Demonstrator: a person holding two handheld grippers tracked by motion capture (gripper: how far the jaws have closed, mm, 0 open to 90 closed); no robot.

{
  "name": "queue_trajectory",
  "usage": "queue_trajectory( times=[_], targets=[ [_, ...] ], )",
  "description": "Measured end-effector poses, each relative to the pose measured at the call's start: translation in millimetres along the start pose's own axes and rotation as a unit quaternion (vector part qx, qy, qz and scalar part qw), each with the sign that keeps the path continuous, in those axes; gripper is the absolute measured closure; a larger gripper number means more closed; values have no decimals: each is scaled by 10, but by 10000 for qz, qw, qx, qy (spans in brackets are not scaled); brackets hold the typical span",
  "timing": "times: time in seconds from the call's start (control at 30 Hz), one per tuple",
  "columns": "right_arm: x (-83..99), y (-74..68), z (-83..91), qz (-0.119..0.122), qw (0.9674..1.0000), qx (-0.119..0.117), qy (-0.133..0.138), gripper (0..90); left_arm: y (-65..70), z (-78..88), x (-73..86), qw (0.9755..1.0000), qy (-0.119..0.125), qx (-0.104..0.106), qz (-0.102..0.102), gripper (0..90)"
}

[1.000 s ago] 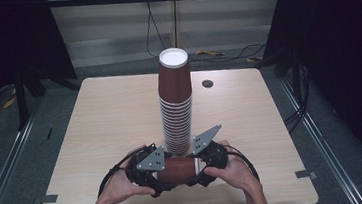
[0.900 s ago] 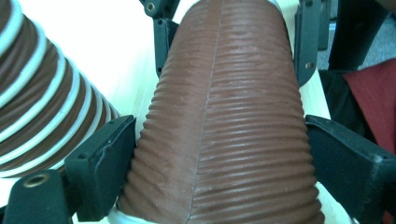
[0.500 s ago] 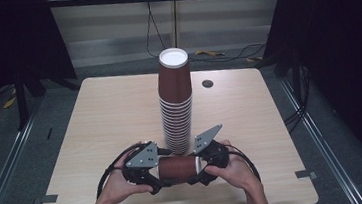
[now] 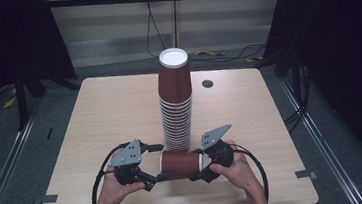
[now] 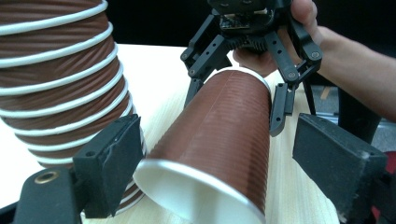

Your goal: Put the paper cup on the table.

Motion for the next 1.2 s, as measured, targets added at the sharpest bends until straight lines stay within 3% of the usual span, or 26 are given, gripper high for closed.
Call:
queue_trajectory(
  times=[0.03, 0.17, 0.33, 0.6, 0.77, 0.83, 0.97, 1.07, 1.13, 1.2],
  targets=[
    [0, 0, 0, 0, 10000, 0, 0, 221, 0, 0, 0, 10000, 0, 0, 0, 156],
    [28, -2, 2, -76, 9997, 21, 232, 221, 7, 51, 47, 9992, 375, 15, 150, 155],
    [110, -14, -19, -188, 9988, -35, 443, 221, 6, 65, 82, 9990, 401, -71, 183, 155],
    [214, -38, -3, -290, 9955, -45, 902, 221, -8, 15, 135, 9976, 616, 18, 308, 155],
    [226, -54, 13, -284, 9935, -77, 1104, 222, -32, -4, 164, 9972, 634, -4, 385, 154],
    [213, -56, 27, -249, 9920, -23, 1237, 223, -57, 4, 185, 9966, 681, -132, 442, 150],
    [206, -56, 31, -251, 9912, -67, 1298, 223, -72, -6, 215, 9966, 692, -9, 436, 133],
    [205, -66, 10, -239, 9910, -115, 1310, 224, -95, -36, 236, 9966, 551, -214, 568, 0],
    [205, -68, 9, -238, 9908, -136, 1322, 224, -100, -42, 240, 9962, 629, -23, 608, 0],
    [202, -68, 12, -223, 9904, -177, 1349, 224, -100, -41, 237, 9960, 650, -6, 609, 0]
  ],
)
Point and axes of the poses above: each handheld gripper's, and its own axes: z roughly backward along the jaws, x roughly out of its underside, y roughly to its right, the point moved 3 cm from there along -z, roughly forward along the jaws, and after that the axes turned 13 degrees about x, right-handed, at the moved point
